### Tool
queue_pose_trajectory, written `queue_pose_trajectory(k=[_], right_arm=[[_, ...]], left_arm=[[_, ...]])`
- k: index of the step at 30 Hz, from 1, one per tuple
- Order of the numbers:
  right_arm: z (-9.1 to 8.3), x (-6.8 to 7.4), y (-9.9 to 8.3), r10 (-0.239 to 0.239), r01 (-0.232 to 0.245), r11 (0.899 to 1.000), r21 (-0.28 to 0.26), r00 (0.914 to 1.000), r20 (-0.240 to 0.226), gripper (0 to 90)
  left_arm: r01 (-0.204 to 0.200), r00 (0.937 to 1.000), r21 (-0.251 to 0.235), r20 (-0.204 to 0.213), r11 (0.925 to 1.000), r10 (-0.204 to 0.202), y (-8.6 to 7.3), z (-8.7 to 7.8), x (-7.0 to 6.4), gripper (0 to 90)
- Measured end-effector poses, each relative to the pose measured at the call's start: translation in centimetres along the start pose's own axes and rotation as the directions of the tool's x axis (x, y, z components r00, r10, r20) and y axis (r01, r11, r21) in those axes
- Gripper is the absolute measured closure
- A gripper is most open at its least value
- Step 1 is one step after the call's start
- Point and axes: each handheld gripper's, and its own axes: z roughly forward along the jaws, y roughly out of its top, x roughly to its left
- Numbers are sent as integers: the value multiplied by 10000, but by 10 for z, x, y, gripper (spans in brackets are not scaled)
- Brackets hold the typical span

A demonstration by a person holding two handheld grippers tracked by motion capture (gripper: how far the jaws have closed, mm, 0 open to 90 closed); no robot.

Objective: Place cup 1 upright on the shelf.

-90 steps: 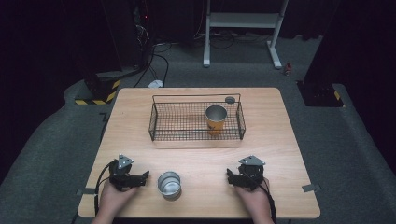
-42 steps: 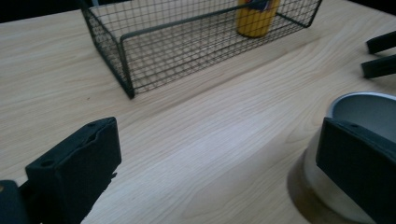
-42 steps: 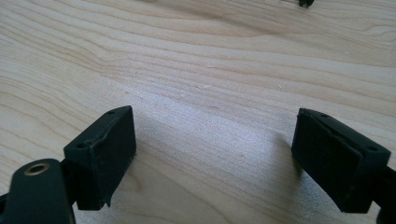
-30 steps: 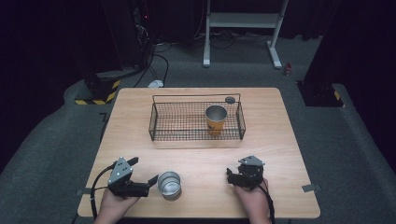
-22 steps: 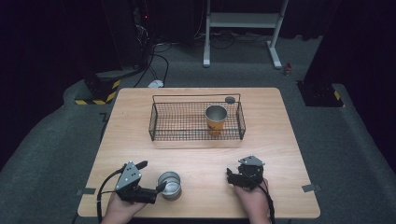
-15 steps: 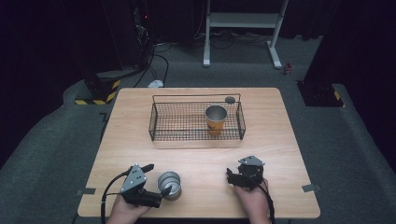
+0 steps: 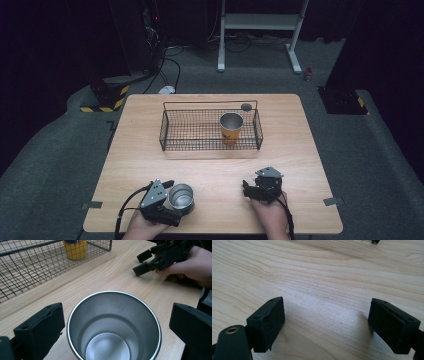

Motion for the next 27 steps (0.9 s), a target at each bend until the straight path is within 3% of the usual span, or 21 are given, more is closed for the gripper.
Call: queue_pose_trajectory(k=[12,27], right_arm=[[0,0,0,32,-32,10000,5,10000,6,141],[0,0,0,8,-8,10000,-3,10000,-6,145]], left_arm=[[-246,9997,242,101,9994,243,-9,5,0,5],[-136,9996,585,244,9982,122,-19,12,3,6]])
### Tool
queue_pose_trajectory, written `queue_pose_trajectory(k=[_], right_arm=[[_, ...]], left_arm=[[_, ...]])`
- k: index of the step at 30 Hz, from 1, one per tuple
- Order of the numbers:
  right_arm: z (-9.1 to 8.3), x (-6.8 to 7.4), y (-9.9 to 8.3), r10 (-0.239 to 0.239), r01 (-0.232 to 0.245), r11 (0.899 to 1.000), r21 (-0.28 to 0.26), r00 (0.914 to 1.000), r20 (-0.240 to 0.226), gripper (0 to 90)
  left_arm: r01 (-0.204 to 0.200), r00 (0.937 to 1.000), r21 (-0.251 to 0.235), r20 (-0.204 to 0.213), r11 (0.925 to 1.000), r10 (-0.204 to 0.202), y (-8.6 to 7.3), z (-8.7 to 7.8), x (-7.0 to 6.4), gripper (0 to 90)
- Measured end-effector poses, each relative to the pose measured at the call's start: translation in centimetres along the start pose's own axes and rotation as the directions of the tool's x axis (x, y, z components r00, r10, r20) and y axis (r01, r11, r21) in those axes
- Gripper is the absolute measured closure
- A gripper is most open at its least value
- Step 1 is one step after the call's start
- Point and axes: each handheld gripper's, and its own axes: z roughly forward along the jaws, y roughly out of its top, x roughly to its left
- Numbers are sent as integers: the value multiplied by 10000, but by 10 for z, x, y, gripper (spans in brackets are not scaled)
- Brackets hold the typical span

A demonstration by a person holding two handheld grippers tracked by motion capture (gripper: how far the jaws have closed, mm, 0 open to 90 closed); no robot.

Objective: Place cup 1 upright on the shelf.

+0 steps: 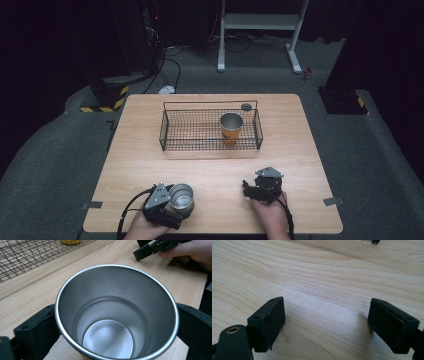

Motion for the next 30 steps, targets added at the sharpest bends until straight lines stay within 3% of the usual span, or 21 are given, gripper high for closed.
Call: queue_pose_trajectory(k=[12,14,18,24,30], right_arm=[[0,0,0,7,-7,10000,2,10000,-1,145],[0,0,0,-1,1,10000,0,10000,-1,145],[0,0,0,20,-20,10000,5,10000,2,145],[0,0,0,7,-7,10000,3,10000,-1,145],[0,0,0,15,-15,10000,1,10000,-12,148]], left_arm=[[-49,9999,36,-100,10000,50,-2,2,2,28],[-111,9999,-39,-68,9999,111,-3,1,2,111],[49,9998,-256,170,9997,-45,-5,0,4,163],[-193,9998,-388,-76,9991,190,-5,-2,3,182],[-133,9998,-429,-149,9990,127,-4,-3,5,186]])
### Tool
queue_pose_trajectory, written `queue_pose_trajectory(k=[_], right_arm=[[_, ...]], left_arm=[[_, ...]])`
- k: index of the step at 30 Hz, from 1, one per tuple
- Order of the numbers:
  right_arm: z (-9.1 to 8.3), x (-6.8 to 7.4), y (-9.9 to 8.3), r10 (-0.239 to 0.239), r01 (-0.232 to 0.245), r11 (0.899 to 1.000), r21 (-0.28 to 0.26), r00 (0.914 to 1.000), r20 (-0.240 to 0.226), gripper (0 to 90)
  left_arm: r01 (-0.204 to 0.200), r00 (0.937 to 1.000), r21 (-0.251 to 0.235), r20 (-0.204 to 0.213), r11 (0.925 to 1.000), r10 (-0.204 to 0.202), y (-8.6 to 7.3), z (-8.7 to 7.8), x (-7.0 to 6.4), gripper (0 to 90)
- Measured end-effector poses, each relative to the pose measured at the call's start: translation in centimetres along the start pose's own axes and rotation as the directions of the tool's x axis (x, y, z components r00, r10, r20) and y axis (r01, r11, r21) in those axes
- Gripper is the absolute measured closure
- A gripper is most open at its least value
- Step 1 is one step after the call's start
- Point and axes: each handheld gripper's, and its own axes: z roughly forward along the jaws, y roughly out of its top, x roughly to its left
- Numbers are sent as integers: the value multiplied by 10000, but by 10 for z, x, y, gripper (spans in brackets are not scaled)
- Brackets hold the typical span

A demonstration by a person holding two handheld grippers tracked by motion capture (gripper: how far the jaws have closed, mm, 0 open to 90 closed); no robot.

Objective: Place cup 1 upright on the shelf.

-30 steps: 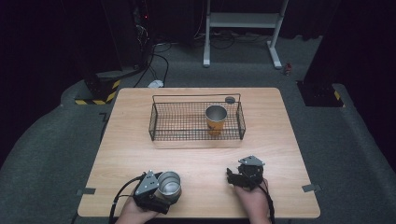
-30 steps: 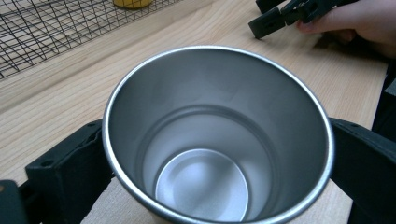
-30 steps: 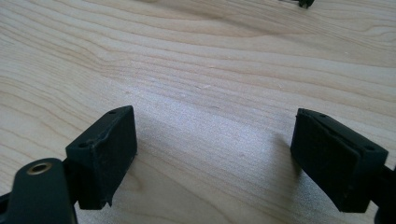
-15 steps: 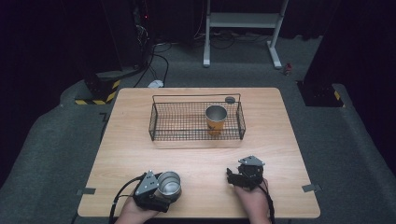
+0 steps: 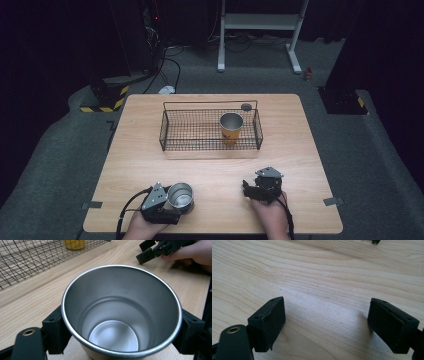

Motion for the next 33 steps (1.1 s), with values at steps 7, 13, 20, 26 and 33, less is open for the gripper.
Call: queue_pose_trajectory(k=[7,13,20,26,33], right_arm=[[0,0,0,31,-31,10000,8,10000,-1,148],[0,0,0,-3,3,10000,-4,10000,-1,149],[0,0,0,3,-3,10000,0,10000,-1,149],[0,0,0,0,0,10000,-2,10000,-5,150],[0,0,0,4,-4,10000,-2,10000,-8,150]], left_arm=[[138,9996,-183,-264,9997,-143,1,-4,5,186],[406,9968,-337,-669,9986,-428,-1,-9,17,186],[649,9911,-479,-1133,9967,-700,-4,-15,31,186],[782,9814,-581,-1710,9952,-871,-6,-21,42,186],[957,9671,-672,-2300,9931,-1088,-9,-27,54,186]])
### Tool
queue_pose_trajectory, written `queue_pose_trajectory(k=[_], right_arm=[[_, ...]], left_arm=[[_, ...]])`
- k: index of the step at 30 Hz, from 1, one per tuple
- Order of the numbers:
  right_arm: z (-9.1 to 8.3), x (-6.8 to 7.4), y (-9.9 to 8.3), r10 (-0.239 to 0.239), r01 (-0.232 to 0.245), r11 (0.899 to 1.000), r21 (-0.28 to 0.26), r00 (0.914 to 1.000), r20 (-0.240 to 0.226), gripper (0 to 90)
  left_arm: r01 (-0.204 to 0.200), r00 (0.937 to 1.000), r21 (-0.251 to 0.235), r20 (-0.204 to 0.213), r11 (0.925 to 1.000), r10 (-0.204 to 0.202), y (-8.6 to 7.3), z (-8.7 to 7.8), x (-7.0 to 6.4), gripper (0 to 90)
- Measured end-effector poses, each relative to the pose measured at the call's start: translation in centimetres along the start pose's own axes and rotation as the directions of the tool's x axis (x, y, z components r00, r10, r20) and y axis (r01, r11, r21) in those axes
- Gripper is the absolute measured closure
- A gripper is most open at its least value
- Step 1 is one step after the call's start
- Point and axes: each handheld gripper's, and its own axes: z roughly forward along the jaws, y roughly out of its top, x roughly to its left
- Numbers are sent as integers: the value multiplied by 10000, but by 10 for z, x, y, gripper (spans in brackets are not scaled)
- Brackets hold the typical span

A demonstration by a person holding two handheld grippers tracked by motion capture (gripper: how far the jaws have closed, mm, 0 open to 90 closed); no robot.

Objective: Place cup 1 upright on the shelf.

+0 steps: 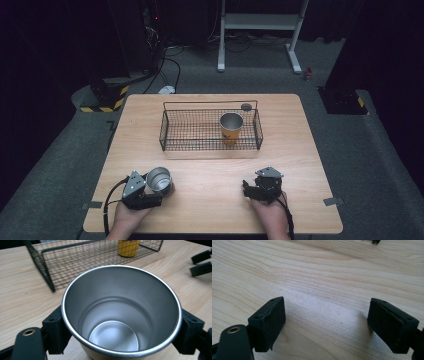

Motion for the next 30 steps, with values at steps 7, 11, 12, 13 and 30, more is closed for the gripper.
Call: queue_pose_trajectory(k=[7,11,12,13,30], right_arm=[[0,0,0,30,-30,10000,9,10000,0,150],[0,0,0,34,-34,10000,9,10000,-4,150],[0,0,0,34,-34,10000,8,10000,-7,150],[0,0,0,34,-34,10000,8,10000,-7,150],[0,1,0,13,-11,9999,106,9999,-154,126]], left_arm=[[241,9990,-121,-376,9996,-245,0,-4,8,187],[270,9984,-285,-487,9992,-283,-1,-6,10,186],[311,9982,-308,-495,9990,-326,-1,-7,11,187],[311,9982,-308,-495,9990,-326,-1,-7,11,187],[405,9965,-838,-701,9957,-465,3,-13,14,187]])
